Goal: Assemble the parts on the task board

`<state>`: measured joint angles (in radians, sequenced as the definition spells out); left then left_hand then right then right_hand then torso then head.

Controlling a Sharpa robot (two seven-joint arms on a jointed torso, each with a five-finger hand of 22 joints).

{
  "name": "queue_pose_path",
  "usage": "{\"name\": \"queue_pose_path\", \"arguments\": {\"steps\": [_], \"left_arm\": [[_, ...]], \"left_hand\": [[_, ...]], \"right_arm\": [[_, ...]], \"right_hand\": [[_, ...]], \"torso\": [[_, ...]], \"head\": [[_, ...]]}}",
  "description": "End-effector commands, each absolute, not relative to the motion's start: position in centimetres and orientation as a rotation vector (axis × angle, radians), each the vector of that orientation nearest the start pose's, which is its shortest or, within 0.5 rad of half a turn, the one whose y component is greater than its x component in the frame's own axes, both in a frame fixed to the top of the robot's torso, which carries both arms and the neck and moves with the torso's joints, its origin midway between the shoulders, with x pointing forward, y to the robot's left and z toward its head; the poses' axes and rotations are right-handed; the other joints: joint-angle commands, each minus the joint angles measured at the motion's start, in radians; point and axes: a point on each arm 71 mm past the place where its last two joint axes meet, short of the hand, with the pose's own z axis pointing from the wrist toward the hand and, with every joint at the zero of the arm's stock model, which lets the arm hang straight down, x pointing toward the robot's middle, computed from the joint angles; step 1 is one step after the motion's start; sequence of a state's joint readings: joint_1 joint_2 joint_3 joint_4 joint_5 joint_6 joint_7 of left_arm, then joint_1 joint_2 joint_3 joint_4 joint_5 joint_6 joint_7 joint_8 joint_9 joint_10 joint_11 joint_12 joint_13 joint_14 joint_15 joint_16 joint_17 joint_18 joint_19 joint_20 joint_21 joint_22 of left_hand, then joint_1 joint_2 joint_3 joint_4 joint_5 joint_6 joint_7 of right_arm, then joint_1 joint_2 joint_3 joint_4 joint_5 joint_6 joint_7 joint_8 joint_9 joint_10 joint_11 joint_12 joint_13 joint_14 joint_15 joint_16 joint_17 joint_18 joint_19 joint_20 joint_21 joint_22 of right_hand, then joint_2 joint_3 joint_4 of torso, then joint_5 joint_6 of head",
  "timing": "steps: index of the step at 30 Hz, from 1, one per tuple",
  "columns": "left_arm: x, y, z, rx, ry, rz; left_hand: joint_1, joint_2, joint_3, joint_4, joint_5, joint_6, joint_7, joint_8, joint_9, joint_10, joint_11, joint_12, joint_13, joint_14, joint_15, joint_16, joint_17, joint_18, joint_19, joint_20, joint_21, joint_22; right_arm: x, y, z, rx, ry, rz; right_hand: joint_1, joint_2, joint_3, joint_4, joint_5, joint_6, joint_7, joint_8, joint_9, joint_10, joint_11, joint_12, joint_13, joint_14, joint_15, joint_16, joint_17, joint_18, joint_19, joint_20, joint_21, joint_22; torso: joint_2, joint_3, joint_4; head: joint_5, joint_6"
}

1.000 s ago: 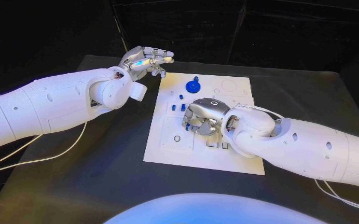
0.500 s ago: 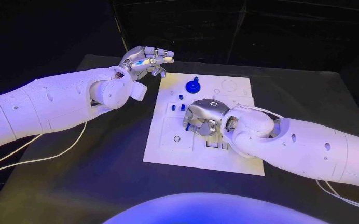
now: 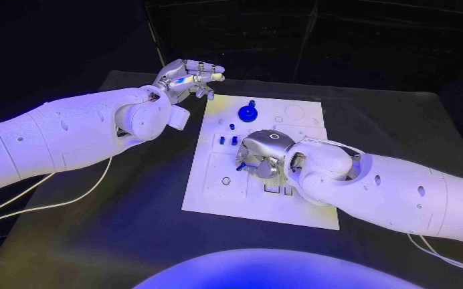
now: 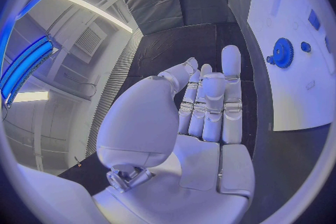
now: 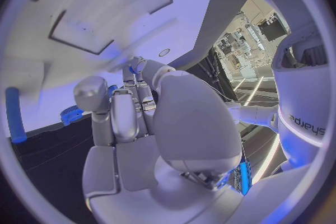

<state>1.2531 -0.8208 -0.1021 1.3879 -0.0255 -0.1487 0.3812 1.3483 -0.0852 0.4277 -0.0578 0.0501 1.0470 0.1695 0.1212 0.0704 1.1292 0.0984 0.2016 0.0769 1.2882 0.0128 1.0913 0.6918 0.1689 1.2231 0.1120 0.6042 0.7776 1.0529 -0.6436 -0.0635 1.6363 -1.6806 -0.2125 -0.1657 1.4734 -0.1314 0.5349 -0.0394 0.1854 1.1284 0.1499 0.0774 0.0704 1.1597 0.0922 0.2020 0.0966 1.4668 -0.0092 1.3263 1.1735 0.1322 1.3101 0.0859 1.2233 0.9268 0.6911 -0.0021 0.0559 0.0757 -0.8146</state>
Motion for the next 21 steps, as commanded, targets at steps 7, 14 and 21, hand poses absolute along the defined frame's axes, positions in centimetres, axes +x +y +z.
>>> {"name": "queue_pose_path", "arguments": {"steps": [7, 14, 21], "left_arm": [[51.3, 23.0, -18.0, -1.041, 1.488, -1.58], [51.3, 23.0, -18.1, -1.041, 1.488, -1.579], [51.3, 23.1, -18.1, -1.042, 1.49, -1.577]], "left_hand": [[0.0, 0.006, -0.005, -0.003, -0.001, -0.005, 0.004, 0.006, -0.001, -0.003, 0.001, 0.004, 0.001, -0.009, -0.001, -0.006, -0.001, 0.013, -0.007, -0.002, -0.004, -0.001], [0.0, 0.006, -0.005, -0.003, -0.001, -0.005, 0.004, 0.006, -0.001, -0.003, 0.001, 0.004, 0.001, -0.009, -0.001, -0.006, -0.001, 0.013, -0.007, -0.002, -0.004, -0.001], [0.0, 0.006, -0.005, -0.003, -0.001, -0.005, 0.004, 0.006, -0.001, -0.003, 0.001, 0.004, 0.001, -0.009, -0.001, -0.006, -0.001, 0.013, -0.007, -0.002, -0.004, -0.001]], "right_arm": [[40.2, -6.7, -24.4, -0.502, 1.749, 0.858], [40.0, -7.0, -24.1, -0.497, 1.721, 0.862], [39.6, -7.6, -23.7, -0.488, 1.71, 0.859]], "right_hand": [[-0.013, 0.002, 0.003, -0.004, 0.0, 0.002, 0.003, -0.002, 0.0, 0.024, -0.015, 0.003, 0.002, 0.037, -0.001, 0.003, 0.0, -0.011, 0.001, 0.004, 0.005, 0.002], [-0.013, 0.002, 0.003, -0.005, 0.0, 0.002, 0.003, -0.002, 0.001, 0.024, -0.015, 0.003, 0.002, 0.038, -0.001, 0.004, 0.0, -0.011, 0.001, 0.004, 0.006, 0.003], [-0.016, 0.002, 0.002, -0.006, 0.0, 0.004, 0.002, -0.001, 0.001, 0.027, -0.016, 0.005, 0.003, 0.038, -0.002, 0.005, 0.001, -0.011, 0.002, 0.004, 0.007, 0.005]], "torso": [[0.0, 0.0001, -0.0003], [-0.001, 0.0004, -0.001], [-0.002, 0.0001, -0.0002]], "head": [[0.0, 0.001], [0.001, 0.002], [-0.002, 0.006]]}}
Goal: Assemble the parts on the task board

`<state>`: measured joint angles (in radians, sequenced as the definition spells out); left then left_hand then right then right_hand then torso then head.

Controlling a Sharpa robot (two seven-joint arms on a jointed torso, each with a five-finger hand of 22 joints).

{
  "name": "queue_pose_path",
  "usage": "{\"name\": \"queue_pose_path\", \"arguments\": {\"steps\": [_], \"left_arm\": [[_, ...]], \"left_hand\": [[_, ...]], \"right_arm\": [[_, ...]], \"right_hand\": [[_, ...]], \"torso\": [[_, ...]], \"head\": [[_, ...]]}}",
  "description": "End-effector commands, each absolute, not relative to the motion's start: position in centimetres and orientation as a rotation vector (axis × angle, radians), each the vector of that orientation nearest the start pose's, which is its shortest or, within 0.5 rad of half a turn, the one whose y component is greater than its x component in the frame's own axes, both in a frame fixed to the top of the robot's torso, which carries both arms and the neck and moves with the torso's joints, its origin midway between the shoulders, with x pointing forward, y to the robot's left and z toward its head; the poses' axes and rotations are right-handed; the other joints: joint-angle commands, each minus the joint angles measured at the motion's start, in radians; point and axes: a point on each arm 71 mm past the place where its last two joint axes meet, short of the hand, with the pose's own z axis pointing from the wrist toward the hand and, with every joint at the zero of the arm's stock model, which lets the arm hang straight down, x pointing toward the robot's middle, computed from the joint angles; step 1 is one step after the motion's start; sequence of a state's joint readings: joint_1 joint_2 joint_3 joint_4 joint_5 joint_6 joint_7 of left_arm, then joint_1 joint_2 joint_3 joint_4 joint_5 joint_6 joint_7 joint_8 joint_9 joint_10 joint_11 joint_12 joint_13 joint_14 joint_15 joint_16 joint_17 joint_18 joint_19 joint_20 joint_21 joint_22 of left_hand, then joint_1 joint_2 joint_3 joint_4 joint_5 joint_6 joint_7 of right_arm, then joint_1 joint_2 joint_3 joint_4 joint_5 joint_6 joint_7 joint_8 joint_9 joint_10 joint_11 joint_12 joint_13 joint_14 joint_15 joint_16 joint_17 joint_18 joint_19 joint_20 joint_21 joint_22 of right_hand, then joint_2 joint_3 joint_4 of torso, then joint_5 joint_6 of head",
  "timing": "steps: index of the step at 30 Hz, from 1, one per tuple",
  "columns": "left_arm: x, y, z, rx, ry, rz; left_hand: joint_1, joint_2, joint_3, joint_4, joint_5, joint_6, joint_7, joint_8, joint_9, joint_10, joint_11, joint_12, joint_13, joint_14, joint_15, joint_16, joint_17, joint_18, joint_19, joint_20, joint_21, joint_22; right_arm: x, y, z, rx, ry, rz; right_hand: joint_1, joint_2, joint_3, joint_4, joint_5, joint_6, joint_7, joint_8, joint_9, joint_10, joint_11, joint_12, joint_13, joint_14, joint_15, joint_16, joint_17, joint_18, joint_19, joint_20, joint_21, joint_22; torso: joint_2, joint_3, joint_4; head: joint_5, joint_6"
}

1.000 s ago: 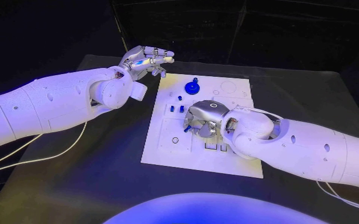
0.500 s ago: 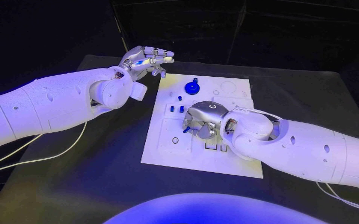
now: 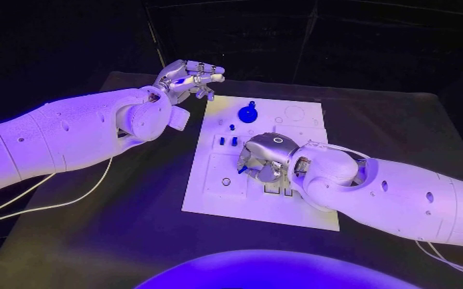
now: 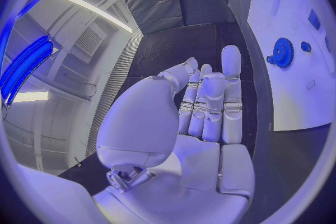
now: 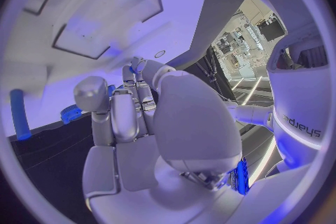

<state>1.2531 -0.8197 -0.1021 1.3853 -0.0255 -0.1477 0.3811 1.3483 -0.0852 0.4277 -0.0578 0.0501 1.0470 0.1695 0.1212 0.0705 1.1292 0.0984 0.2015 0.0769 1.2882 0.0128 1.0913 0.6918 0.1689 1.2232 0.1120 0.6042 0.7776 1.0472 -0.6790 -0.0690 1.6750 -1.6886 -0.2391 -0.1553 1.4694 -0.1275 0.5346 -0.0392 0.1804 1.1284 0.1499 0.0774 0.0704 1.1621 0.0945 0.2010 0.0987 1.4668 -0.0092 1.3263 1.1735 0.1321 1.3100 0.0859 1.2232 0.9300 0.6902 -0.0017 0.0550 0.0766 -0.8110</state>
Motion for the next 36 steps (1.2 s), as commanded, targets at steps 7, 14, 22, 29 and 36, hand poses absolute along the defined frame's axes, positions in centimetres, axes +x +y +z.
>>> {"name": "queue_pose_path", "arguments": {"steps": [7, 14, 22, 29, 36], "left_arm": [[50.6, 23.2, -18.5, -1.026, 1.532, -1.562], [49.1, 23.1, -19.6, -0.935, 1.635, -1.504], [48.0, 23.0, -20.5, -0.918, 1.677, -1.482], [47.2, 22.9, -21.0, -0.859, 1.724, -1.419], [46.1, 22.3, -21.9, -0.738, 1.818, -1.334]], "left_hand": [[-0.001, 0.005, -0.01, -0.004, -0.001, -0.007, 0.006, 0.008, -0.001, -0.007, 0.002, 0.009, 0.002, -0.01, 0.0, -0.007, -0.005, 0.013, -0.006, -0.001, -0.008, -0.005], [-0.023, -0.009, -0.043, 0.003, -0.001, 0.013, -0.006, 0.026, 0.004, 0.016, -0.009, 0.038, 0.014, -0.001, -0.006, 0.0, -0.003, 0.015, 0.003, -0.003, -0.015, -0.012], [-0.026, -0.01, -0.052, 0.005, -0.001, 0.015, -0.009, 0.03, 0.004, 0.017, -0.011, 0.045, 0.017, 0.002, -0.008, 0.001, -0.002, 0.015, 0.006, -0.005, -0.018, -0.015], [-0.025, -0.012, -0.056, 0.003, -0.001, 0.015, -0.01, 0.032, 0.005, 0.017, -0.012, 0.048, 0.019, 0.004, -0.009, 0.003, -0.001, 0.015, 0.008, -0.006, -0.019, -0.016], [-0.031, -0.019, -0.086, 0.004, -0.001, 0.041, -0.027, 0.058, 0.013, 0.041, -0.028, 0.083, 0.037, 0.044, -0.021, 0.052, 0.067, 0.015, 0.03, -0.016, -0.019, -0.021]], "right_arm": [[39.2, -8.8, -23.0, -0.436, 1.695, 0.857], [38.8, -9.9, -22.3, -0.39, 1.7, 0.848], [38.7, -9.8, -21.8, -0.416, 1.684, 0.797], [38.5, -10.0, -21.1, -0.375, 1.615, 0.784], [38.2, -10.8, -20.2, -0.291, 1.546, 0.84]], "right_hand": [[-0.018, -0.002, 0.0, -0.006, 0.004, 0.006, 0.001, 0.0, 0.002, 0.026, -0.019, 0.007, 0.002, 0.038, -0.002, 0.006, 0.002, -0.012, 0.003, 0.004, 0.009, 0.003], [-0.025, -0.003, -0.004, -0.006, 0.002, 0.009, 0.0, 0.0, 0.002, 0.028, -0.02, 0.008, 0.002, 0.039, -0.003, 0.008, 0.004, -0.012, 0.004, 0.003, 0.011, 0.007], [-0.044, -0.002, -0.014, -0.002, -0.006, 0.015, -0.004, 0.003, 0.004, 0.033, -0.024, 0.011, 0.005, 0.039, -0.005, 0.009, 0.003, -0.014, 0.009, 0.002, 0.018, 0.019], [-0.048, -0.001, -0.016, 0.0, -0.006, 0.016, -0.005, 0.003, 0.004, 0.034, -0.025, 0.012, 0.005, 0.039, -0.006, 0.007, 0.0, -0.016, 0.013, 0.001, 0.022, 0.027], [-0.047, -0.001, -0.016, -0.002, -0.003, 0.017, -0.006, 0.003, 0.004, 0.034, -0.026, 0.012, 0.006, 0.039, -0.007, 0.008, 0.0, -0.017, 0.016, 0.001, 0.026, 0.033]], "torso": [[-0.002, 0.0001, 0.0021], [-0.001, 0.0002, 0.0], [-0.001, -0.0007, 0.0035], [0.001, -0.0007, 0.0006], [0.001, -0.001, 0.001]], "head": [[-0.009, 0.017], [-0.014, 0.027], [-0.018, 0.034], [-0.018, 0.042], [-0.024, 0.049]]}}
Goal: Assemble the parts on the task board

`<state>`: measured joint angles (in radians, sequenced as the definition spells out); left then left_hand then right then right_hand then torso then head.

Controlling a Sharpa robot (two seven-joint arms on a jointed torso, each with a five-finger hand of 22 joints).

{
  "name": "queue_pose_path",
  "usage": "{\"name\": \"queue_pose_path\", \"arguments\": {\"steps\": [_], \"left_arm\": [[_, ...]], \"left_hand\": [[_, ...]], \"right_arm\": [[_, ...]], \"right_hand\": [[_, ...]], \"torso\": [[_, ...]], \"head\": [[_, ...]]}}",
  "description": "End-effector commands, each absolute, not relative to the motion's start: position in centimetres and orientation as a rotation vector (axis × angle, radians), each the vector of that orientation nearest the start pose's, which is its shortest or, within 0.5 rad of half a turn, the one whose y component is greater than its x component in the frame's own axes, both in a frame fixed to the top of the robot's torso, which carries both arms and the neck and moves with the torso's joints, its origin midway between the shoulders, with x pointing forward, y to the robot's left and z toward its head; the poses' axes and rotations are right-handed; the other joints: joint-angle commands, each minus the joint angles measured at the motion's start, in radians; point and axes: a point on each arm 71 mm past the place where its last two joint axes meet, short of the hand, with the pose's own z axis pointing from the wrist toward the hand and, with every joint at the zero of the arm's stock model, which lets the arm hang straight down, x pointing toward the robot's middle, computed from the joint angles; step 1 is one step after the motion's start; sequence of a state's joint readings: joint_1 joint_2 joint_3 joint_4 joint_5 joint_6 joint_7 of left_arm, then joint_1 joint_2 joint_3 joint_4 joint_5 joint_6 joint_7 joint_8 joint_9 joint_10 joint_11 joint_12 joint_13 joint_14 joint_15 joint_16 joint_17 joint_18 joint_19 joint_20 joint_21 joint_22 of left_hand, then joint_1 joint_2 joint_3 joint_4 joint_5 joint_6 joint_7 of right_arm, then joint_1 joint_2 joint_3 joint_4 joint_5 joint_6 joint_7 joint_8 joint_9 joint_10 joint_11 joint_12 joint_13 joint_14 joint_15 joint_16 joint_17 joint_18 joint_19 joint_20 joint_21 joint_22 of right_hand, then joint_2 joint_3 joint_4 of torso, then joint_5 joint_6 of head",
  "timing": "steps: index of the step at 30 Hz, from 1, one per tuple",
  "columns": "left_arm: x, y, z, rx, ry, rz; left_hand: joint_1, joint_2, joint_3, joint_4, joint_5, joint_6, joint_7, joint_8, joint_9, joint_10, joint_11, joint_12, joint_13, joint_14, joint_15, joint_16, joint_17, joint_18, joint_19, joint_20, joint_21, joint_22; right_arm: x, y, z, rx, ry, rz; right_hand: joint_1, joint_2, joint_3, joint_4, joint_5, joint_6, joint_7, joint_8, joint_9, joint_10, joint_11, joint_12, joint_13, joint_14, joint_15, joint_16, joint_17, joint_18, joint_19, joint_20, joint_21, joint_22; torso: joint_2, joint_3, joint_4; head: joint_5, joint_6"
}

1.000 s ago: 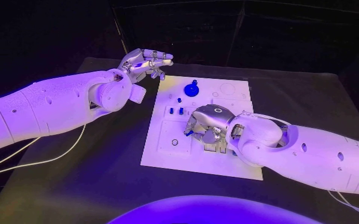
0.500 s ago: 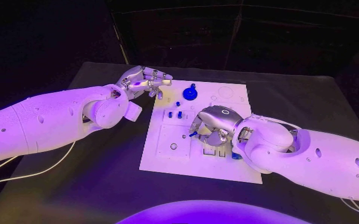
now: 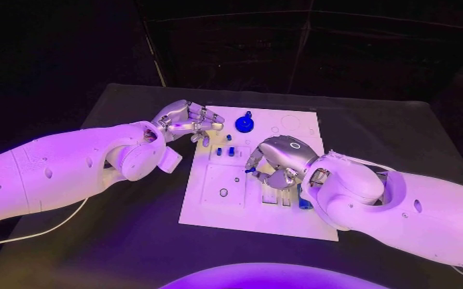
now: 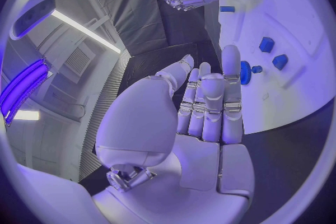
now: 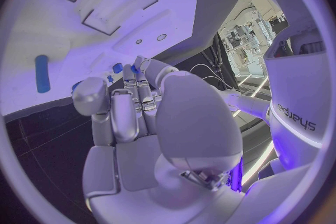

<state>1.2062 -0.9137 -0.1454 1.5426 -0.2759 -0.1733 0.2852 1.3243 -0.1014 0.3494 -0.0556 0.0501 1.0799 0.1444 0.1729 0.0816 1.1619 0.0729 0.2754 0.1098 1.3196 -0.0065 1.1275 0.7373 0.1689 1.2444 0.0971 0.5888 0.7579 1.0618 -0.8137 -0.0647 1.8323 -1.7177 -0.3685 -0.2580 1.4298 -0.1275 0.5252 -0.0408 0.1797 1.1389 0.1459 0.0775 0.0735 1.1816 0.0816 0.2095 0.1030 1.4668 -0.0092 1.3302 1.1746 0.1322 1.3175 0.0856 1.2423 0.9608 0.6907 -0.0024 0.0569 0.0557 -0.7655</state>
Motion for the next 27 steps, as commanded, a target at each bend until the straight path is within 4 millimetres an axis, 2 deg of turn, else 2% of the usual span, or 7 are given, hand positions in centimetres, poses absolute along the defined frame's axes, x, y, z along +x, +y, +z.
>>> {"name": "queue_pose_path", "arguments": {"steps": [1, 5, 10, 18, 27], "left_arm": [[45.9, 22.2, -22.0, -0.717, 1.837, -1.32], [45.3, 21.7, -22.5, -0.633, 1.913, -1.274], [44.7, 20.9, -23.0, -0.561, 1.968, -1.247], [44.3, 19.8, -23.2, -0.526, 1.973, -1.249], [44.1, 18.9, -23.0, -0.509, 1.959, -1.273]], "left_hand": [[-0.01, -0.004, -0.013, 0.002, -0.001, 0.011, -0.004, 0.01, 0.003, 0.011, -0.004, 0.013, 0.007, 0.018, -0.003, 0.024, 0.033, 0.015, 0.012, -0.002, -0.003, -0.001], [-0.049, -0.025, -0.059, 0.021, -0.002, 0.019, -0.011, 0.024, 0.008, 0.021, -0.009, 0.036, 0.02, 0.037, -0.007, 0.051, 0.069, 0.014, 0.024, -0.007, 0.0, -0.001], [-0.06, -0.032, -0.09, 0.029, -0.002, 0.019, -0.014, 0.033, 0.011, 0.02, -0.013, 0.051, 0.03, 0.04, -0.01, 0.059, 0.076, 0.014, 0.029, -0.01, 0.0, -0.001], [-0.025, -0.008, -0.105, 0.02, -0.002, 0.014, -0.018, 0.045, 0.016, 0.007, -0.017, 0.068, 0.042, 0.039, -0.014, 0.064, 0.076, 0.013, 0.032, -0.015, -0.002, -0.002], [-0.007, 0.016, -0.111, 0.018, -0.002, 0.024, -0.025, 0.061, 0.021, 0.012, -0.023, 0.083, 0.051, 0.043, -0.019, 0.073, 0.087, 0.014, 0.037, -0.018, -0.003, -0.002]], "right_arm": [[38.2, -10.9, -20.2, -0.281, 1.539, 0.847], [38.2, -11.4, -19.9, -0.252, 1.524, 0.86], [38.1, -11.6, -19.7, -0.23, 1.506, 0.876], [38.1, -11.5, -19.6, -0.214, 1.5, 0.897], [38.2, -11.1, -19.6, -0.213, 1.502, 0.913]], "right_hand": [[-0.007, -0.001, -0.006, 0.0, -0.002, 0.007, -0.002, 0.003, 0.001, 0.015, -0.013, 0.004, 0.001, 0.039, -0.007, 0.004, -0.001, -0.017, 0.009, 0.001, 0.008, 0.004], [-0.007, -0.001, -0.006, -0.001, -0.002, 0.007, -0.002, 0.003, 0.001, 0.015, -0.013, 0.004, 0.001, 0.039, -0.007, 0.004, -0.001, -0.018, 0.01, 0.001, 0.009, 0.006], [-0.007, -0.001, -0.006, -0.002, -0.001, 0.007, -0.003, 0.003, 0.001, 0.015, -0.014, 0.004, 0.002, 0.039, -0.007, 0.003, -0.002, -0.018, 0.011, 0.001, 0.01, 0.009], [-0.006, -0.001, -0.006, -0.003, 0.0, 0.007, -0.003, 0.003, 0.001, 0.015, -0.014, 0.004, 0.002, 0.039, -0.008, 0.004, -0.001, -0.018, 0.011, 0.001, 0.01, 0.008], [-0.006, -0.001, -0.006, -0.004, 0.001, 0.007, -0.003, 0.003, 0.001, 0.015, -0.014, 0.004, 0.002, 0.039, -0.008, 0.004, 0.0, -0.018, 0.011, 0.0, 0.01, 0.009]], "torso": [[0.001, -0.0002, -0.0013], [0.001, 0.0009, -0.0024], [0.001, 0.0008, -0.0012], [0.001, 0.0005, -0.0015], [0.002, 0.0002, -0.0007]], "head": [[-0.004, 0.005], [-0.007, 0.009], [-0.013, 0.013], [-0.014, 0.017], [-0.013, 0.013]]}}
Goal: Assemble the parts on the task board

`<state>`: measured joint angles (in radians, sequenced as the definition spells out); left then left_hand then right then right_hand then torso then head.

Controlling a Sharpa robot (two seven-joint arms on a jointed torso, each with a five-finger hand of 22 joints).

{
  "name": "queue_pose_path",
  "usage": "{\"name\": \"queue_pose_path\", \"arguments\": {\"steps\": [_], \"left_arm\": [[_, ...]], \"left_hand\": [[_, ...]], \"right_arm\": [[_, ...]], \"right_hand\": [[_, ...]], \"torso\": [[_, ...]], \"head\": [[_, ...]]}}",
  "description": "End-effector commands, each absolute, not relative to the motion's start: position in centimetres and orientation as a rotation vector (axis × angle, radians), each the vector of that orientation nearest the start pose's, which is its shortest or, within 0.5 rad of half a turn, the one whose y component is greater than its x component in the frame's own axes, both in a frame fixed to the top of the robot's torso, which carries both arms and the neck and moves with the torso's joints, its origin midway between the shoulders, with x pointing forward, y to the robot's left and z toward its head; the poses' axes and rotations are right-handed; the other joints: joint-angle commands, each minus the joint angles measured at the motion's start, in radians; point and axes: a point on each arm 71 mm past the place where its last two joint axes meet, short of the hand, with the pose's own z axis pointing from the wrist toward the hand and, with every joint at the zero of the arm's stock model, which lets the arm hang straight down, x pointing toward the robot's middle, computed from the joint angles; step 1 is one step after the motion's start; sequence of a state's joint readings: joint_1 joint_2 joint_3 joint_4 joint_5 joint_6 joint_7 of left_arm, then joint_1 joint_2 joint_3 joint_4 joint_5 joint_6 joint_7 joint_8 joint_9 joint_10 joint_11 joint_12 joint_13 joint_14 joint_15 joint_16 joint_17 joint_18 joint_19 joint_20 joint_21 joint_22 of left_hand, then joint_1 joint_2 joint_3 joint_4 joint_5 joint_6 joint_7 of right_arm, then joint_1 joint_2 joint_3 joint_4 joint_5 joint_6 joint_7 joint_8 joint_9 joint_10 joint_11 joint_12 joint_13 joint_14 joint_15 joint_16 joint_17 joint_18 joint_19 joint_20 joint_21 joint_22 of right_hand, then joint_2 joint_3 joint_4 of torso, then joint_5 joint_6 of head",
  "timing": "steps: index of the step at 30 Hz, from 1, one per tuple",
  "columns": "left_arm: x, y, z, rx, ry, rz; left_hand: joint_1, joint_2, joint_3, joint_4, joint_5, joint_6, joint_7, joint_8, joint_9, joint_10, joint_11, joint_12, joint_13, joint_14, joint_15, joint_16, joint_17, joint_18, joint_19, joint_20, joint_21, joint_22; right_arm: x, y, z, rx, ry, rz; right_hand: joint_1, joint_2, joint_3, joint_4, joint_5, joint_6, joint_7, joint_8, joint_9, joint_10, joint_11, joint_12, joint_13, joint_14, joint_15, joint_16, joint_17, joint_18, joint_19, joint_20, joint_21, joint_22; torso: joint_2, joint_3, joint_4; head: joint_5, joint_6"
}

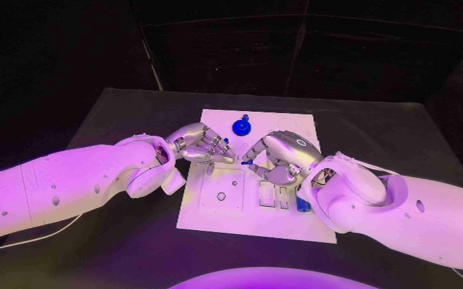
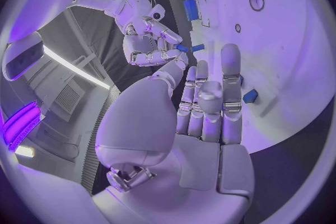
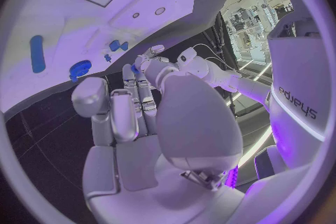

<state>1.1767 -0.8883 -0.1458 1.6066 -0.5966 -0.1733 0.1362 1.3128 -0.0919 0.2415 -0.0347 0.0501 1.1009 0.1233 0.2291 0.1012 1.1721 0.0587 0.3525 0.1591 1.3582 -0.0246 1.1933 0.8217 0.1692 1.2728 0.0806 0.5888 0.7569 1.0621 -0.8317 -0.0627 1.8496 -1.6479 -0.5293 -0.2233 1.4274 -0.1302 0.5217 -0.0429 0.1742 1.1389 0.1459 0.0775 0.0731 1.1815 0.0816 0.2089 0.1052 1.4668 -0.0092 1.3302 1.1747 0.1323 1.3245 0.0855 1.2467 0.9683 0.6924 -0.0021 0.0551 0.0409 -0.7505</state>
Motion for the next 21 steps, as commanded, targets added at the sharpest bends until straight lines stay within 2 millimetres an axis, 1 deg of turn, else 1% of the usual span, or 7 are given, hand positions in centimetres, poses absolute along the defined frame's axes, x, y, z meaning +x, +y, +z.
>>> {"name": "queue_pose_path", "arguments": {"steps": [1, 5, 7, 13, 15, 21], "left_arm": [[44.09, 18.87, -23.0, -0.507, 1.959, -1.275], [44.06, 18.7, -22.99, -0.504, 1.96, -1.279], [44.07, 18.66, -23.0, -0.504, 1.961, -1.28], [44.06, 18.51, -23.02, -0.501, 1.966, -1.283], [44.05, 18.42, -23.03, -0.5, 1.969, -1.285], [44.05, 18.29, -23.04, -0.498, 1.971, -1.287]], "left_hand": [[0.005, 0.008, -0.003, -0.003, -0.002, 0.004, -0.005, 0.006, 0.002, 0.002, -0.01, 0.007, 0.002, 0.005, -0.001, 0.009, 0.005, 0.013, 0.009, -0.002, -0.003, -0.001], [0.009, 0.012, -0.004, -0.003, -0.002, 0.006, -0.007, 0.009, 0.003, 0.004, -0.012, 0.009, 0.003, 0.009, -0.003, 0.014, 0.012, 0.014, 0.01, -0.003, -0.002, -0.001], [0.014, 0.015, -0.003, -0.005, -0.002, 0.007, -0.009, 0.011, 0.003, 0.005, -0.013, 0.01, 0.004, 0.01, -0.004, 0.016, 0.015, 0.013, 0.012, -0.004, 0.0, 0.001], [0.02, 0.02, -0.003, -0.008, -0.002, 0.009, -0.011, 0.014, 0.004, 0.006, -0.015, 0.012, 0.005, 0.014, -0.006, 0.021, 0.023, 0.012, 0.016, -0.006, 0.009, 0.009], [0.022, 0.021, -0.003, -0.009, -0.002, 0.01, -0.011, 0.015, 0.004, 0.006, -0.016, 0.013, 0.005, 0.014, -0.006, 0.022, 0.024, 0.011, 0.018, -0.007, 0.012, 0.011], [0.023, 0.022, -0.003, -0.009, -0.002, 0.01, -0.011, 0.015, 0.004, 0.006, -0.016, 0.013, 0.005, 0.015, -0.006, 0.023, 0.025, 0.011, 0.018, -0.007, 0.012, 0.011]], "right_arm": [[38.15, -11.07, -19.63, -0.213, 1.501, 0.915], [38.1, -10.96, -19.55, -0.211, 1.493, 0.923], [38.07, -10.92, -19.51, -0.211, 1.488, 0.927], [38.05, -10.82, -19.43, -0.207, 1.478, 0.939], [38.03, -10.73, -19.39, -0.207, 1.474, 0.944], [38.0, -10.53, -19.37, -0.208, 1.472, 0.954]], "right_hand": [[-0.003, 0.002, -0.002, -0.002, 0.007, 0.007, -0.003, 0.003, 0.001, 0.015, -0.014, 0.004, 0.0, 0.039, -0.008, 0.004, 0.0, -0.018, 0.004, 0.001, 0.006, 0.001], [-0.003, 0.002, -0.002, -0.002, 0.007, 0.007, -0.003, 0.003, 0.001, 0.015, -0.014, 0.004, 0.0, 0.039, -0.008, 0.004, 0.0, -0.018, 0.004, 0.001, 0.006, 0.001], [-0.003, 0.002, -0.002, -0.002, 0.007, 0.007, -0.003, 0.003, 0.001, 0.015, -0.014, 0.004, 0.0, 0.039, -0.008, 0.004, 0.0, -0.018, 0.004, 0.001, 0.006, 0.001], [-0.003, 0.002, -0.002, -0.002, 0.007, 0.007, -0.003, 0.003, 0.001, 0.015, -0.014, 0.004, 0.0, 0.039, -0.008, 0.004, 0.0, -0.018, 0.004, 0.001, 0.006, 0.001], [-0.003, 0.002, -0.002, -0.002, 0.007, 0.007, -0.003, 0.003, 0.001, 0.015, -0.014, 0.004, 0.0, 0.039, -0.008, 0.004, 0.0, -0.018, 0.004, 0.001, 0.006, 0.001], [-0.003, 0.002, -0.002, -0.002, 0.008, 0.007, -0.003, 0.003, 0.001, 0.015, -0.014, 0.004, 0.0, 0.039, -0.008, 0.005, 0.0, -0.018, 0.005, 0.0, 0.007, 0.002]], "torso": [[0.0, -0.0002, 0.0012], [0.0, -0.0004, 0.0008], [-0.001, 0.0002, 0.0006], [-0.001, -0.0001, 0.0005], [-0.001, 0.0007, 0.0005], [-0.001, 0.0001, 0.0007]], "head": [[0.002, -0.002], [0.003, -0.004], [0.004, -0.006], [0.004, -0.007], [0.004, -0.008], [0.004, -0.009]]}}
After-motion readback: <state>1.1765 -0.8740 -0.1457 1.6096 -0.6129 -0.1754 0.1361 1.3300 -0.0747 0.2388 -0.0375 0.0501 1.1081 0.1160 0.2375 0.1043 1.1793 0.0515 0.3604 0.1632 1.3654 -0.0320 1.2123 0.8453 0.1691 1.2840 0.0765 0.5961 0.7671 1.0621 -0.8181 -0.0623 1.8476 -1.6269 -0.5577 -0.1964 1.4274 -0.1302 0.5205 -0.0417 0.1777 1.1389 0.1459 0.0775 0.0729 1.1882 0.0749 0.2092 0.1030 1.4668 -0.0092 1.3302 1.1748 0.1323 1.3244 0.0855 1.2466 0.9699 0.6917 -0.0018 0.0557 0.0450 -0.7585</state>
